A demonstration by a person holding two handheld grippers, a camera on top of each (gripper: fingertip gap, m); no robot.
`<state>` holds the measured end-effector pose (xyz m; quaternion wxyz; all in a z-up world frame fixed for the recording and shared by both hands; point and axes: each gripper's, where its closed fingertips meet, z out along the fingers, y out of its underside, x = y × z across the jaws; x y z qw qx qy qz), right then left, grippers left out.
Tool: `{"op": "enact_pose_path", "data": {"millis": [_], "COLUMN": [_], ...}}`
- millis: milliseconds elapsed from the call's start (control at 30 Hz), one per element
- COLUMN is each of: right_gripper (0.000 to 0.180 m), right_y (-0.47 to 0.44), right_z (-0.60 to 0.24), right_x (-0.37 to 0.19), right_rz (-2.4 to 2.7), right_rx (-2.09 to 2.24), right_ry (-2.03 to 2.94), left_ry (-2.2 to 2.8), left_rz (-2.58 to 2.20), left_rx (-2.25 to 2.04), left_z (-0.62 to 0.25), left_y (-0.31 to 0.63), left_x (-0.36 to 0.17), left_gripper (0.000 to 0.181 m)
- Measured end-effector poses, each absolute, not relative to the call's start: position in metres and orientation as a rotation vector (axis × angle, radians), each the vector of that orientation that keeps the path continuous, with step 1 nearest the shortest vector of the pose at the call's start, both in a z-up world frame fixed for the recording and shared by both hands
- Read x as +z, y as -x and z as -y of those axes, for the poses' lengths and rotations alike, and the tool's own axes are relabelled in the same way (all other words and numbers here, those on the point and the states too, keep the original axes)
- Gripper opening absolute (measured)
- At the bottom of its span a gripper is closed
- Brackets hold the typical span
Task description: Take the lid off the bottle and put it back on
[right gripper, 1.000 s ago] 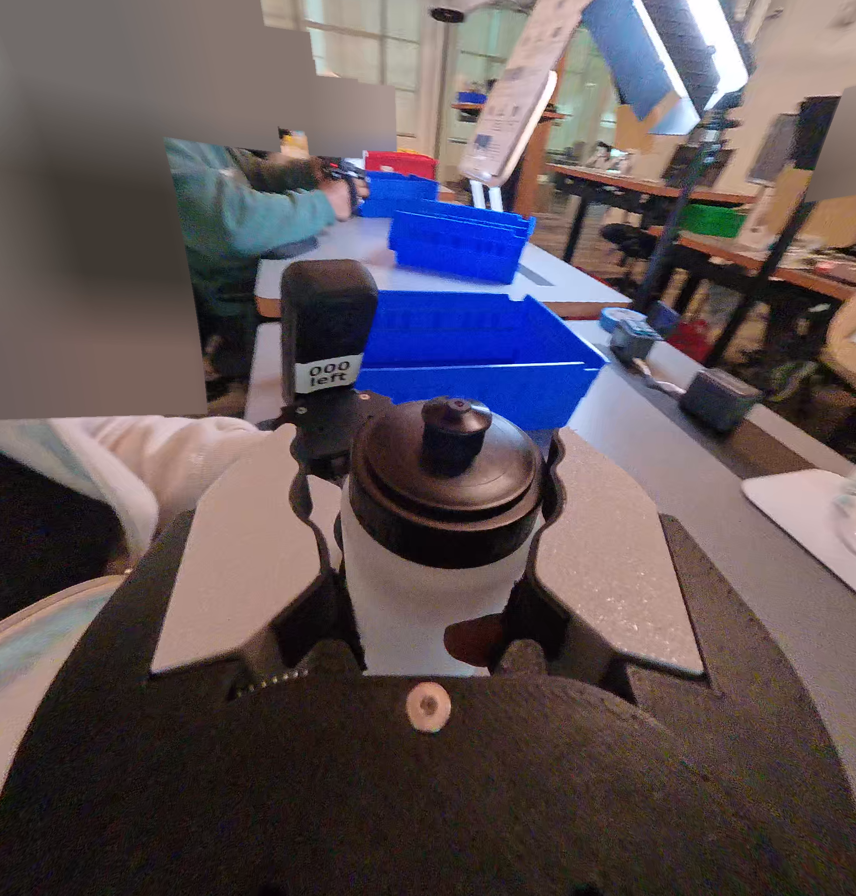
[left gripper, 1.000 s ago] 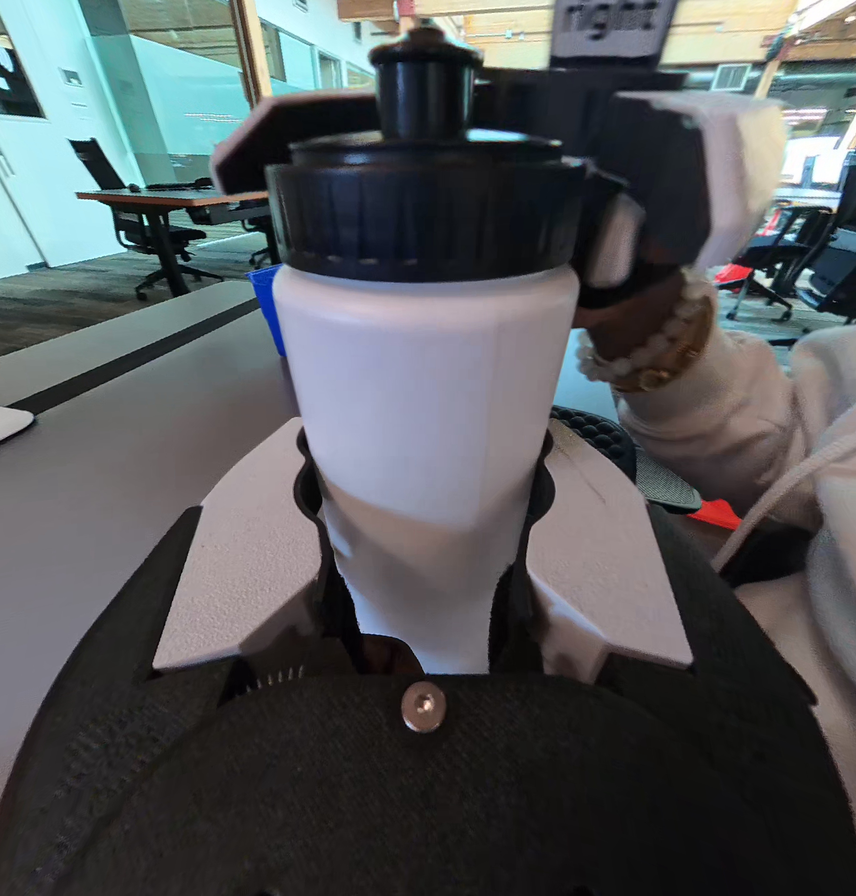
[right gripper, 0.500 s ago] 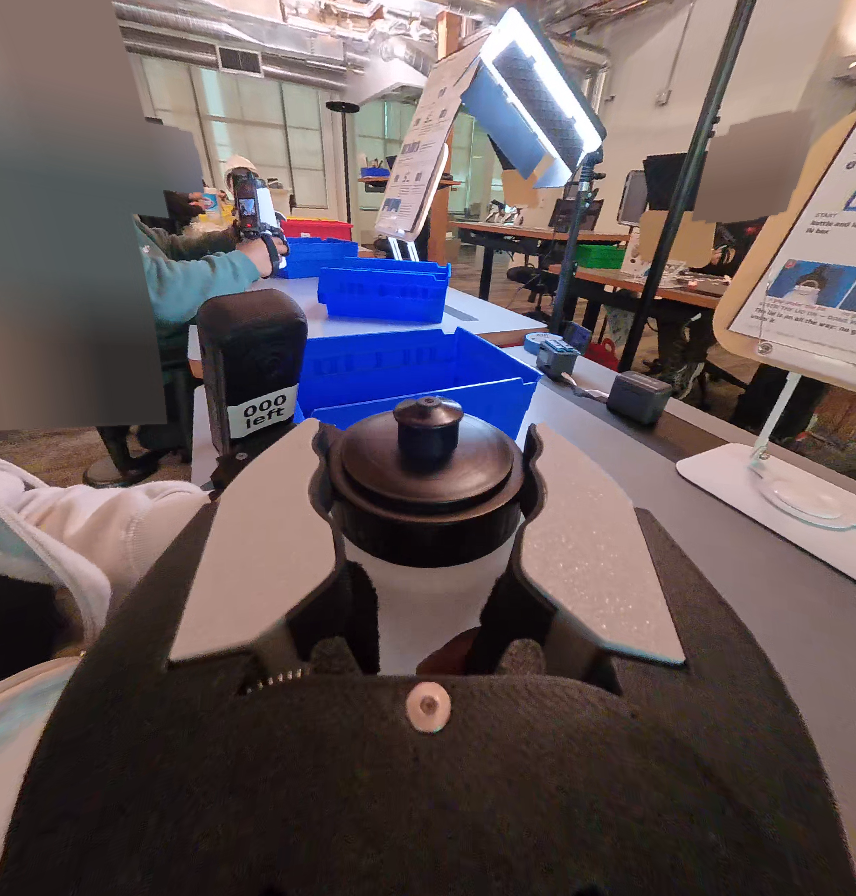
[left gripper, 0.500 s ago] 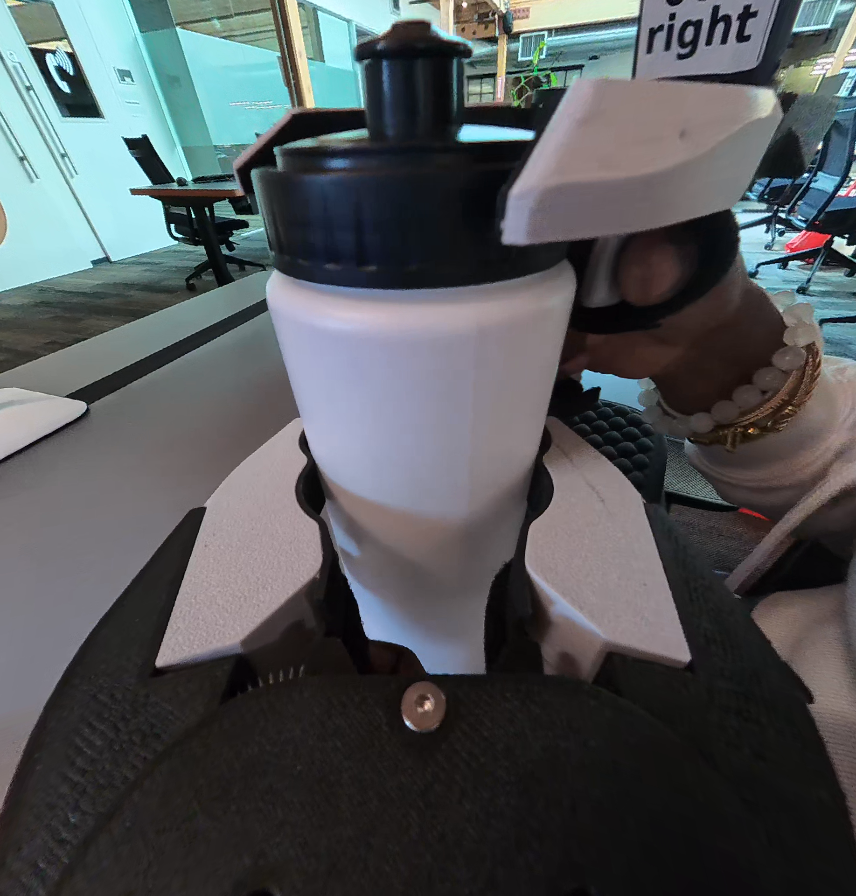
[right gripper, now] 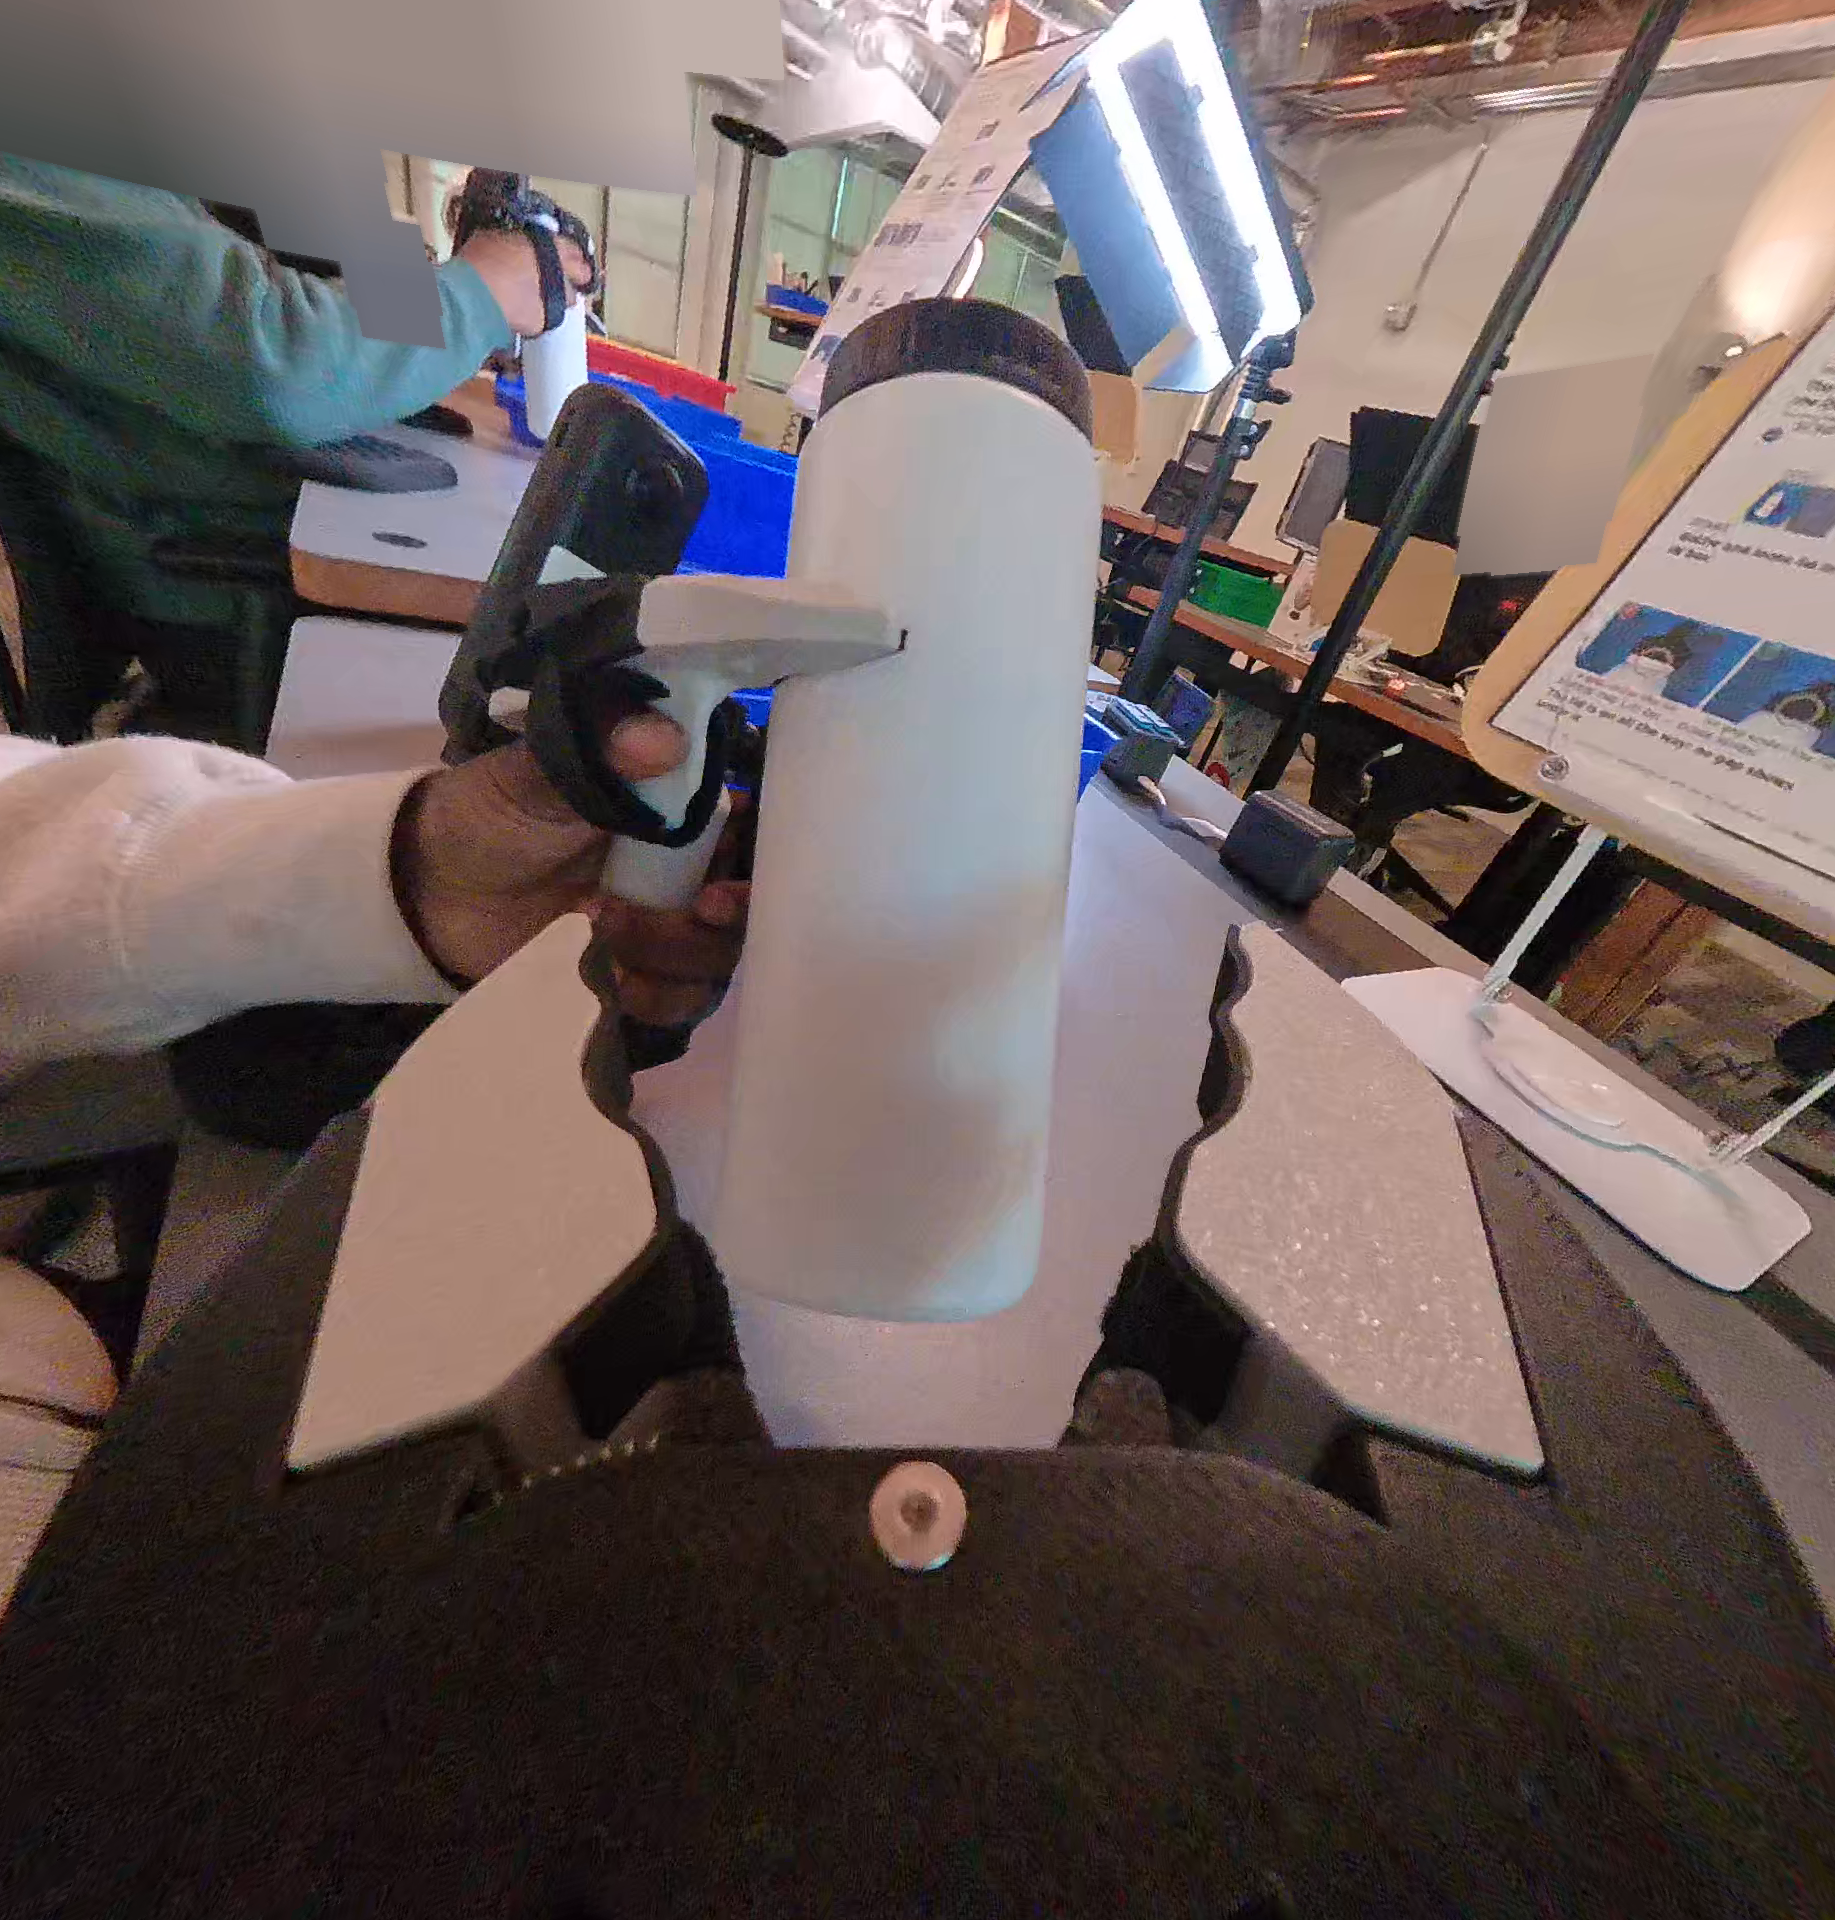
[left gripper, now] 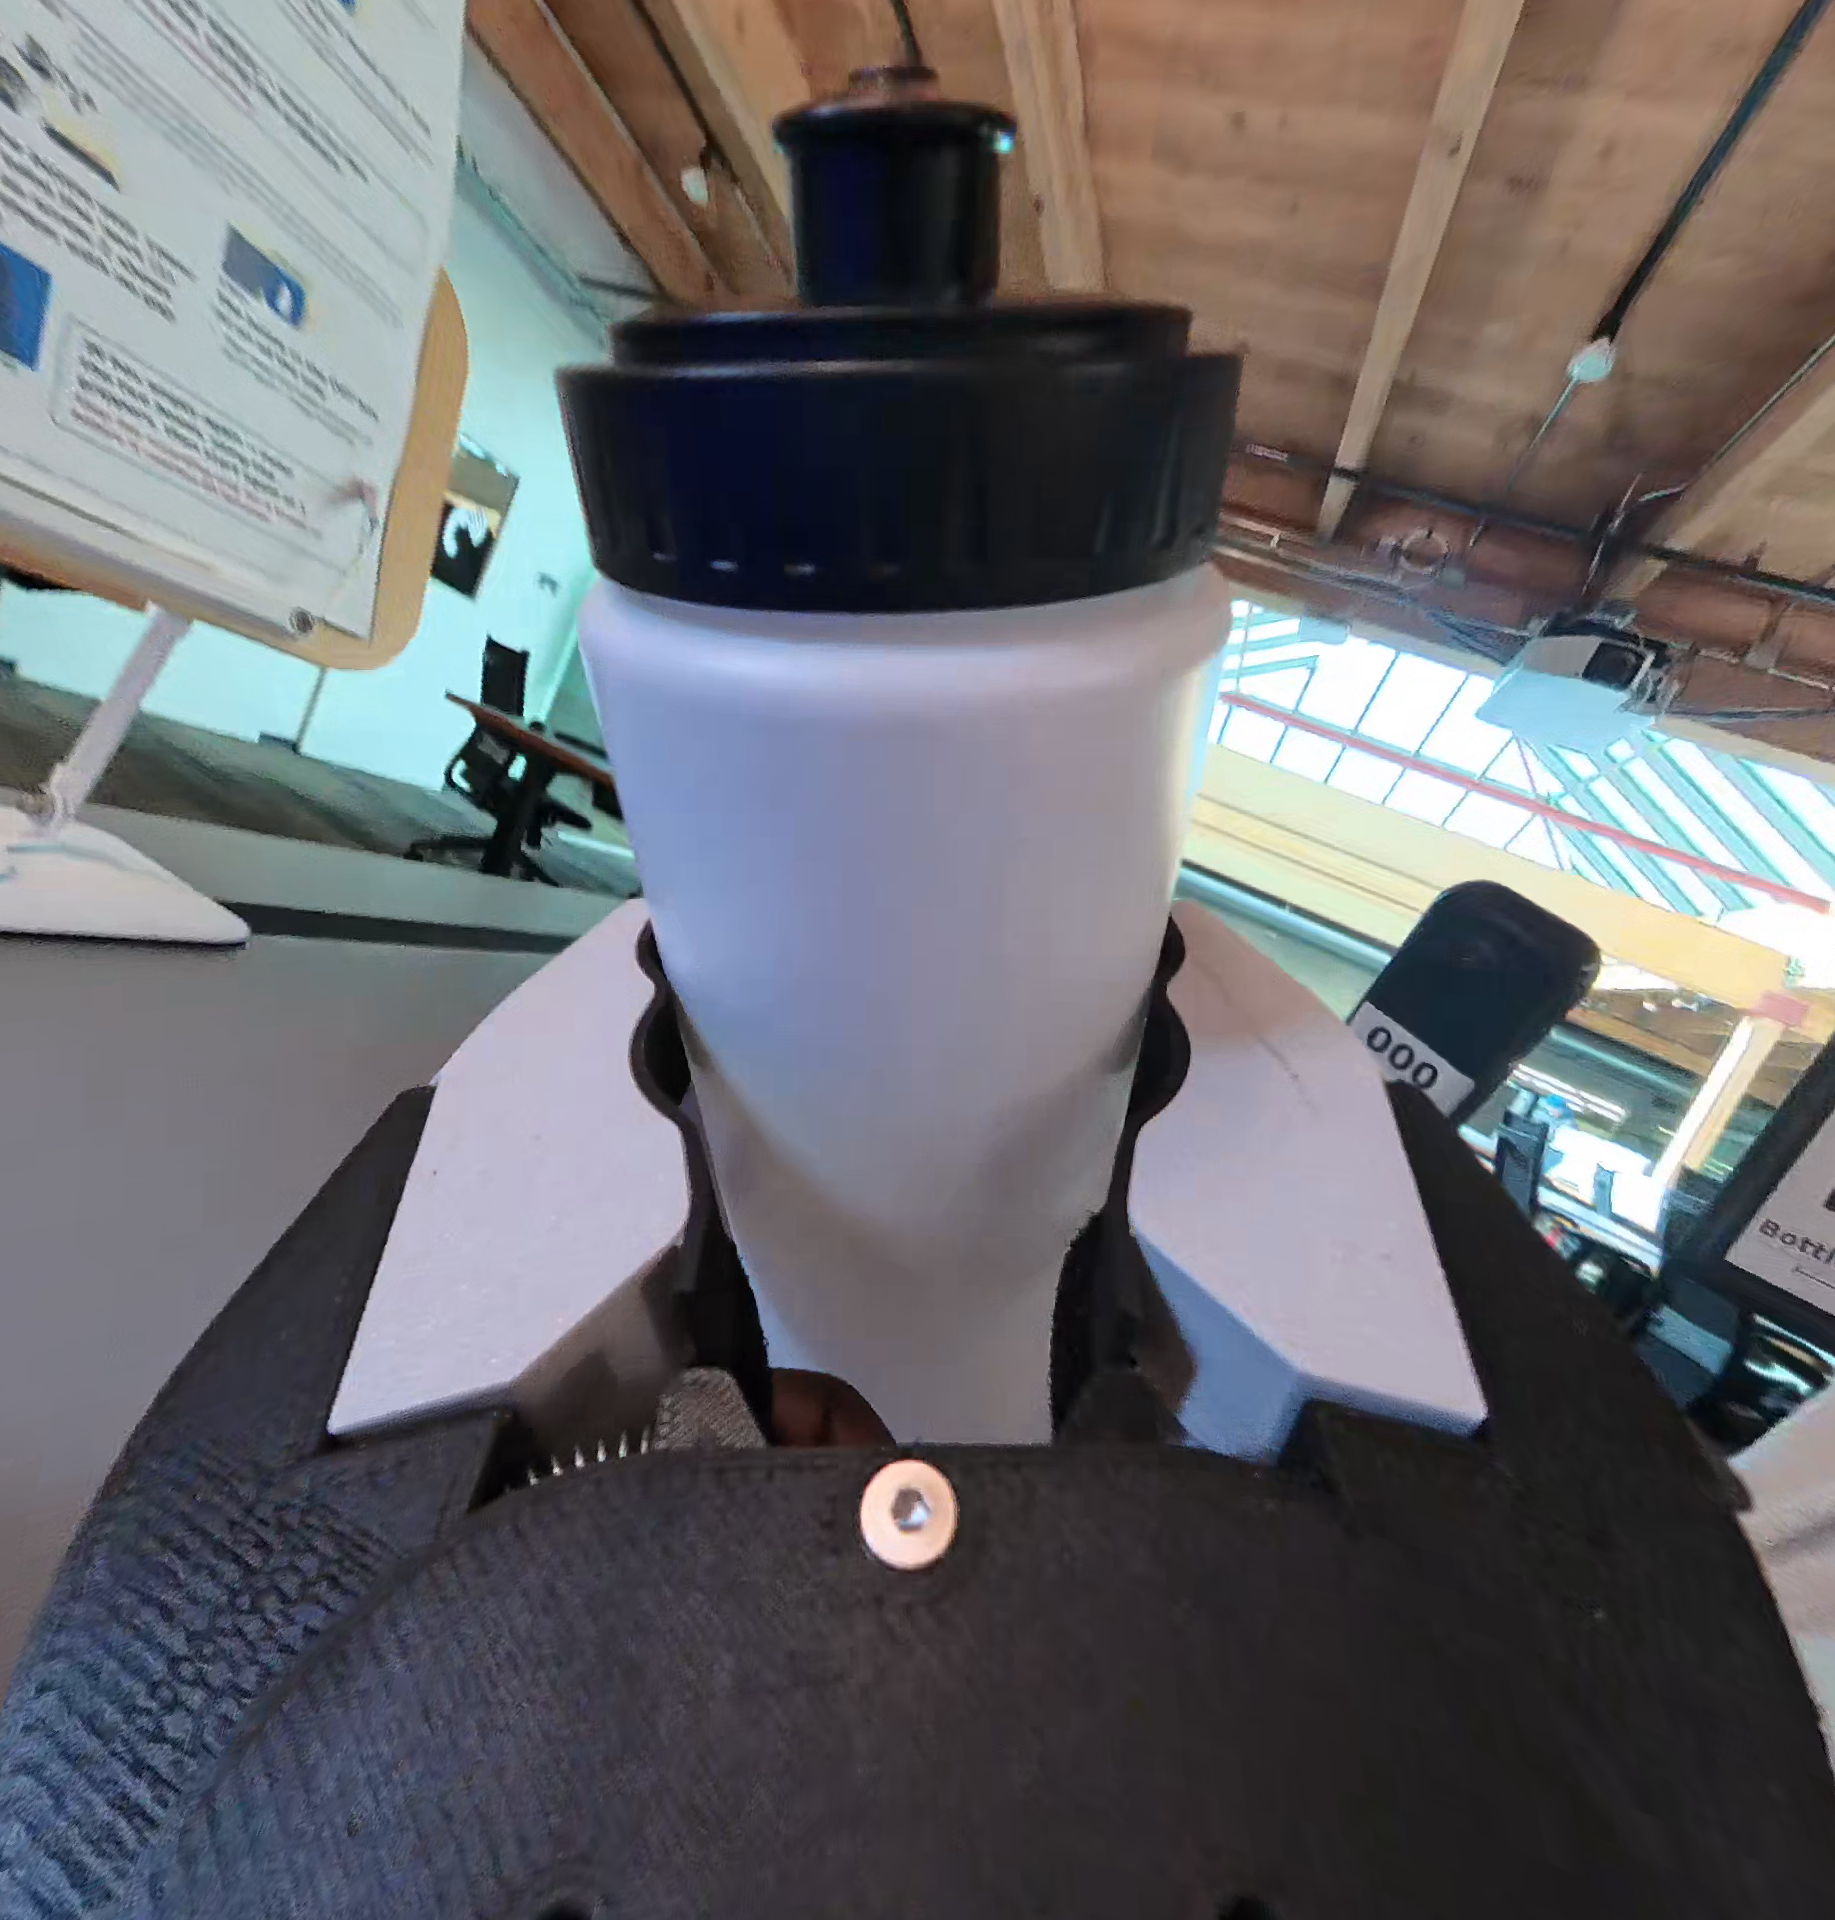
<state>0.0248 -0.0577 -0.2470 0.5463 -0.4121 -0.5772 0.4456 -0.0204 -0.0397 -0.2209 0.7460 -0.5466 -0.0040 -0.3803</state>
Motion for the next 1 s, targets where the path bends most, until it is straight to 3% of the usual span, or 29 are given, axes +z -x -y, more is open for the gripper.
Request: {"op": "enact_pose_path", "data": {"millis": [200, 267, 367, 433, 533, 600, 833, 1000], "right_gripper": [0.132, 0.129, 0.089, 0.088, 0.086, 0.086, 0.086, 0.085], "right_y": [-0.003, 0.003, 0.003, 0.002, -0.008, -0.025, -0.167, -0.247], "right_z": [0.055, 0.058, 0.058, 0.058, 0.042, 0.026, -0.075, -0.171], "right_x": [-0.270, -0.275, -0.280, -0.278, -0.267, -0.246, -0.158, -0.209], "right_rz": [1.454, 1.471, 1.462, 1.458, 1.371, 1.250, 0.763, 0.645], "right_rx": [0.742, 0.655, 0.605, 0.610, 0.564, 0.563, 0.421, 0.349], "right_ry": [1.003, 0.962, 1.033, 1.019, 1.027, 1.022, 1.144, 1.593], "left_ry": [1.143, 1.130, 1.131, 1.117, 1.057, 1.026, 1.129, 1.188], "left_rz": [-0.143, -0.200, -0.246, -0.263, -0.200, -0.148, -0.245, -0.336], "left_rx": [-0.756, -0.839, -0.834, -0.817, -0.779, -0.707, -0.475, -0.345], "left_z": [0.049, 0.054, 0.056, 0.058, 0.059, 0.057, 0.045, 0.040], "left_y": [0.002, -0.012, -0.018, -0.020, -0.009, 0.003, -0.005, -0.012], "left_x": [-0.214, -0.213, -0.213, -0.210, -0.200, -0.197, -0.213, -0.225], "left_gripper": [0.086, 0.087, 0.089, 0.090, 0.120, 0.126, 0.118, 0.111]}}
